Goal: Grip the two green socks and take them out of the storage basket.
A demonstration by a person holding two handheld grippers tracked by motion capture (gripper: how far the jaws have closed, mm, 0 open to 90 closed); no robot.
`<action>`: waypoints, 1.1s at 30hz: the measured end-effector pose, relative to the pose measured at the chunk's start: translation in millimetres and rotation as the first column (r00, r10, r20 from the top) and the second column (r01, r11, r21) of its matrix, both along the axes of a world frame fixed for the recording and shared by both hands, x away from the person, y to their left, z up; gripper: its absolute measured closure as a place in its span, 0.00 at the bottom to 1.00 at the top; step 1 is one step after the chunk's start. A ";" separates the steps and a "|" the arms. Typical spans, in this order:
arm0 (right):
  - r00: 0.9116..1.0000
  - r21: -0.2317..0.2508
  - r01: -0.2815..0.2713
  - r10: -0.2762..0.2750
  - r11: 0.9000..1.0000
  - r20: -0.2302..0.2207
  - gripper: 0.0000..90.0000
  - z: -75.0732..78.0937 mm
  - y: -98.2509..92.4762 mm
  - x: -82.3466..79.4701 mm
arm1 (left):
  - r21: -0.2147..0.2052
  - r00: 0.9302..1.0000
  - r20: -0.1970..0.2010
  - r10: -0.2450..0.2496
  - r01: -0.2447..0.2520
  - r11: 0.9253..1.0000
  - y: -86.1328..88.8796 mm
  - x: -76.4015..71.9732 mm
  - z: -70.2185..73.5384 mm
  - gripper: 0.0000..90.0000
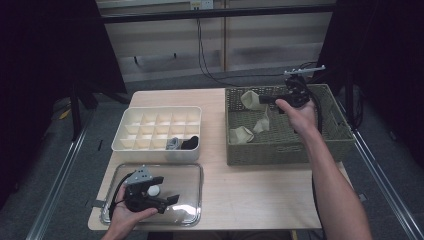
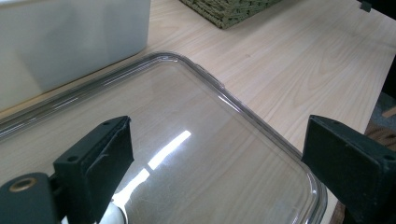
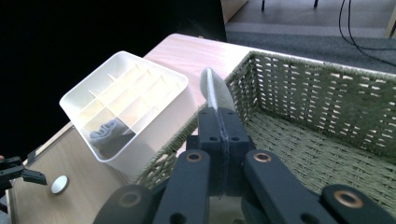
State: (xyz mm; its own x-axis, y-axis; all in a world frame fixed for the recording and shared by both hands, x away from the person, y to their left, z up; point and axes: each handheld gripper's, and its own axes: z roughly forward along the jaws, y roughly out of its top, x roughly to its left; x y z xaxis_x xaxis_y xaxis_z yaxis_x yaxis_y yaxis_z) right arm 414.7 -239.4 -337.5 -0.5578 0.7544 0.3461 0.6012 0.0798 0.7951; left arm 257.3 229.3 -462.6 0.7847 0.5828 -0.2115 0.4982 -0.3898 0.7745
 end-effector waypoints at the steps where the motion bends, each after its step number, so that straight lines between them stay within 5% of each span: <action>1: 1.000 0.002 0.001 -0.001 1.000 0.000 1.00 1.5 0.4 -1.3 | 0.000 1.000 0.001 -0.001 0.001 1.000 -0.1 0.0 0.0 0.09; 8: 1.000 0.022 -0.004 0.004 1.000 0.027 1.00 14.0 0.2 -10.4 | -0.020 1.000 0.001 0.015 -0.015 1.000 -0.1 0.4 1.1 0.09; 23: 0.997 0.060 -0.019 0.015 0.998 0.072 1.00 34.7 -5.7 -35.3 | 0.019 1.000 0.016 0.006 -0.007 1.000 -2.0 0.1 0.1 0.10; 33: 0.995 0.088 -0.048 0.040 0.995 0.096 1.00 46.0 -4.6 -56.8 | 0.007 1.000 0.021 0.022 -0.022 1.000 -1.5 1.3 0.1 0.10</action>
